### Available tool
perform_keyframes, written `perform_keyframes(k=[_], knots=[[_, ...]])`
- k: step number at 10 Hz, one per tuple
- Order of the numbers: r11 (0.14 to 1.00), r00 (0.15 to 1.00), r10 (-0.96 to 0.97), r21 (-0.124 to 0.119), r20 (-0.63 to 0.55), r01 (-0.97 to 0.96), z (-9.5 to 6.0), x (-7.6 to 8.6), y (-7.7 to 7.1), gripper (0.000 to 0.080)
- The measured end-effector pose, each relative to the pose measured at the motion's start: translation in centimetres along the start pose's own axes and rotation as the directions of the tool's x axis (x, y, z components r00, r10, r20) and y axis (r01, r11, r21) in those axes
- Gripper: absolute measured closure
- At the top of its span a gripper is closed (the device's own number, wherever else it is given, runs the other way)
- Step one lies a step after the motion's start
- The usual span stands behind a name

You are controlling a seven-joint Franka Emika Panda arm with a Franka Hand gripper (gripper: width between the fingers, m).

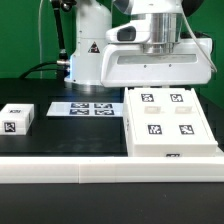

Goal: Assemble cabinet

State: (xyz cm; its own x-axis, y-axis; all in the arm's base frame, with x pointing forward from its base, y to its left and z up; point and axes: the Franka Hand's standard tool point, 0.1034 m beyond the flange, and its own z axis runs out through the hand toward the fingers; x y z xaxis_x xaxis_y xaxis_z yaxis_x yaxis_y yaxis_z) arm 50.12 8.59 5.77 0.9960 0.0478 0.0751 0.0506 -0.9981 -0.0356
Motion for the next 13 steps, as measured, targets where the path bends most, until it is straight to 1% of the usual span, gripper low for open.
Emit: perform_keyframes(k=[2,5,8,10,12,13], knots=[[1.000,1.000,0.000,0.000,0.000,0.000,0.0,0.0,0.0,0.0797],[1.000,1.000,-0.001,0.001,-0.011,0.001,-0.9,0.4,-0.2,0.0797],[1.000,1.000,-0.006,-0.001,0.020,0.006,-3.1,1.2,-0.2,0.0797],[1.000,1.000,-0.006,0.000,0.018,0.007,-2.7,1.0,-0.2,0.0797],[1.000,1.000,-0.007,0.000,0.019,0.007,-2.6,1.0,-0.2,0.0797],[1.000,1.000,-0.017,-0.001,0.020,0.017,-2.4,0.9,0.0,0.0797]])
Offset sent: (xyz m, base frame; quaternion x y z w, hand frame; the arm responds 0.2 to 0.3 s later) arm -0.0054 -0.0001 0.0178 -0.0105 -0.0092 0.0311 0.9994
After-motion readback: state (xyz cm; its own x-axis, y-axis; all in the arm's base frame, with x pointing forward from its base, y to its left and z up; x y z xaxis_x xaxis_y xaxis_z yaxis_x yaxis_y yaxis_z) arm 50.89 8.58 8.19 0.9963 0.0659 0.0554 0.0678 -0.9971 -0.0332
